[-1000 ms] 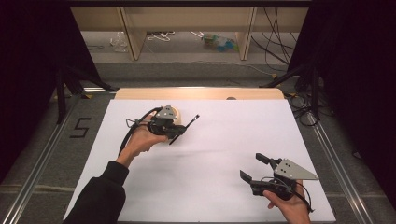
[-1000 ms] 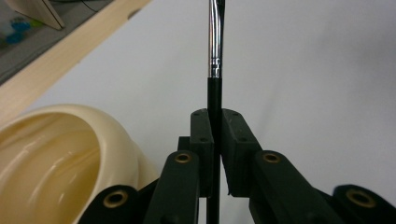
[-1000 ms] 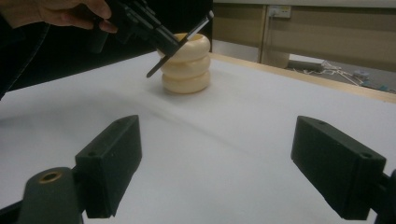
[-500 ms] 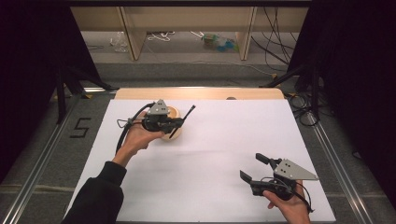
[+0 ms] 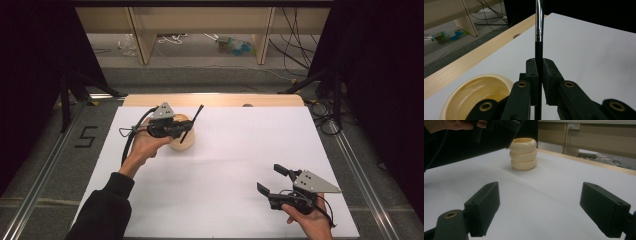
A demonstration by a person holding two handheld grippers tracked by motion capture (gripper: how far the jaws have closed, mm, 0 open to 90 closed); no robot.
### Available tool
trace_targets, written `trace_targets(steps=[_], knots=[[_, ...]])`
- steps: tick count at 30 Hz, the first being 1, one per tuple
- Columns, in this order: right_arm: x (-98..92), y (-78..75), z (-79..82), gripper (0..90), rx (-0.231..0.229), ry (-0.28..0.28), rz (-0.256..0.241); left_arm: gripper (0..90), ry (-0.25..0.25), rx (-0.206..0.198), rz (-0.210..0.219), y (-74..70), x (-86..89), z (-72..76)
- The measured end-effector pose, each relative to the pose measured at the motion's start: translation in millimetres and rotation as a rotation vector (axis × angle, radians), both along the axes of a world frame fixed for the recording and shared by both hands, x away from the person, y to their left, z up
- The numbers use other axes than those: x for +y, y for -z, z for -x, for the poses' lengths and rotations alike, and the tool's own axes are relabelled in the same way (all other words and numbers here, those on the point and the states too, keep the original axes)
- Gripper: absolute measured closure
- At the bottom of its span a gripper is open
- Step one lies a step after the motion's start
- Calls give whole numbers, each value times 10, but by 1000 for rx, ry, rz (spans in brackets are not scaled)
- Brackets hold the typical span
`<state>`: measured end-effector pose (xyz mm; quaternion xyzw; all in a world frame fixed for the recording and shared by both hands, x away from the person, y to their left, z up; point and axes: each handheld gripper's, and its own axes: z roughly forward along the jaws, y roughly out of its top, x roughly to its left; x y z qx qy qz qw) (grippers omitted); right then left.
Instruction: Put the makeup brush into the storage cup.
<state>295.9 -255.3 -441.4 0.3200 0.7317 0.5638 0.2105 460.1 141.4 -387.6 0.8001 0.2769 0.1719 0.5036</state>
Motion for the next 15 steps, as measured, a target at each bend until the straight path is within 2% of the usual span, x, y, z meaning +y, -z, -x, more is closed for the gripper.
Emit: trace_targets(steps=[15], knots=[[7,-3,2,174,-3,-6,-9,834,-55,-42,62,-38,61,-6]])
